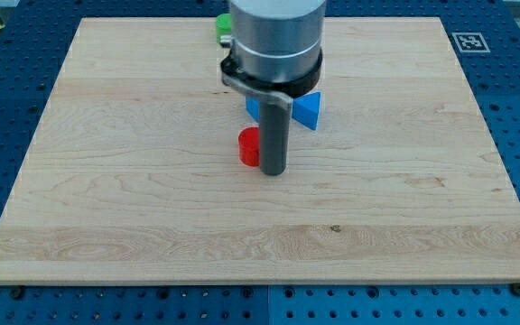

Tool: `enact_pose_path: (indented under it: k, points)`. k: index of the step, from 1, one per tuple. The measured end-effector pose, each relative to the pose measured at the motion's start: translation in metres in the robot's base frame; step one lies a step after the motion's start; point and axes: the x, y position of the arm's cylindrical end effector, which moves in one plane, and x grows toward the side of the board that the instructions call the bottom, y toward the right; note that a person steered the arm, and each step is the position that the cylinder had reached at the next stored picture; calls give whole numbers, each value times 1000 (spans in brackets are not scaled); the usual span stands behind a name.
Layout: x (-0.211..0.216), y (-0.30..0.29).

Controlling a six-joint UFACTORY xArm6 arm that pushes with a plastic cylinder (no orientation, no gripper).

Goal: Slide the red circle to the blue cube

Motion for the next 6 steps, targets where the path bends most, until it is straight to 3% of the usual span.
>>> enact_pose_path:
  k: [3, 6]
  points:
    - [15, 17]
    - [19, -29]
